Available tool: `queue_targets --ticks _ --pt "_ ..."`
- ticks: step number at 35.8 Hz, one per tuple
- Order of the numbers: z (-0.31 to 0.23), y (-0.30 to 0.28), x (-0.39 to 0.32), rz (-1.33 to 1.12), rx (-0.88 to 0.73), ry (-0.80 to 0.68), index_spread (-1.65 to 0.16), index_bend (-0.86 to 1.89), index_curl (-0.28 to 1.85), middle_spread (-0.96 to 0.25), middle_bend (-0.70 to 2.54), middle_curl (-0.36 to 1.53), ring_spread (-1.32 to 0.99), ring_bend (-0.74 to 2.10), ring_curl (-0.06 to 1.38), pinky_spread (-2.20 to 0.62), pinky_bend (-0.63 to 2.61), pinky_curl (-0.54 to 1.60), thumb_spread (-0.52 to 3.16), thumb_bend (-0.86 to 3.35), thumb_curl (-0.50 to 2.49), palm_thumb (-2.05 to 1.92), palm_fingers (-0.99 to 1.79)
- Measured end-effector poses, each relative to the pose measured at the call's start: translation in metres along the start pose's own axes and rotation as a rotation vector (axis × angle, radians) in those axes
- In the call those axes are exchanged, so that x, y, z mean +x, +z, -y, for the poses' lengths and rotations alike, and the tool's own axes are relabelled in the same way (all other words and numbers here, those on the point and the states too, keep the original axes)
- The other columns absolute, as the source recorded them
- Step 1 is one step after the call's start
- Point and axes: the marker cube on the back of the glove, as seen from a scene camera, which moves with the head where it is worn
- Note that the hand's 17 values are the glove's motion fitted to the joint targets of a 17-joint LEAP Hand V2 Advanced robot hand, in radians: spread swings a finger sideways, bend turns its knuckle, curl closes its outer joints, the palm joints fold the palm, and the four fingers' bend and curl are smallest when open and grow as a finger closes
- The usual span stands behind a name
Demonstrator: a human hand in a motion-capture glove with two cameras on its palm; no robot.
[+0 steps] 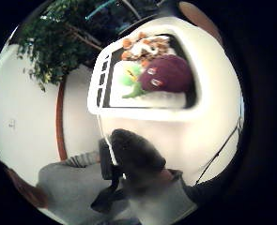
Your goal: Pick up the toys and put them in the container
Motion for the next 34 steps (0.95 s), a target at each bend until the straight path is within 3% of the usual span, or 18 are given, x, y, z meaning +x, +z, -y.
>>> queue_targets --ticks 10,21,34 --pt "-0.135 -0.005 0.038 -0.039 0.042 0.175 -0.37 0.21 0.46 -0.17 0.15 0.36 -0.15 0.34 0.32 0.03 0.84 0.33 1.09 -0.08 0.27 -0.11 -0.04" --pt "-0.282 0.061 -0.055 0.016 -0.023 0.147 -0.38 0.24 0.47 -0.17 0.17 0.34 -0.15 0.33 0.32 0.04 0.8 0.32 1.13 -0.05 0.24 -0.07 0.01" --pt "-0.292 0.075 -0.052 0.003 -0.064 0.162 -0.38 0.27 0.47 -0.18 0.17 0.33 -0.15 0.32 0.32 0.05 0.78 0.31 1.2 -0.04 0.23 -0.05 0.02"
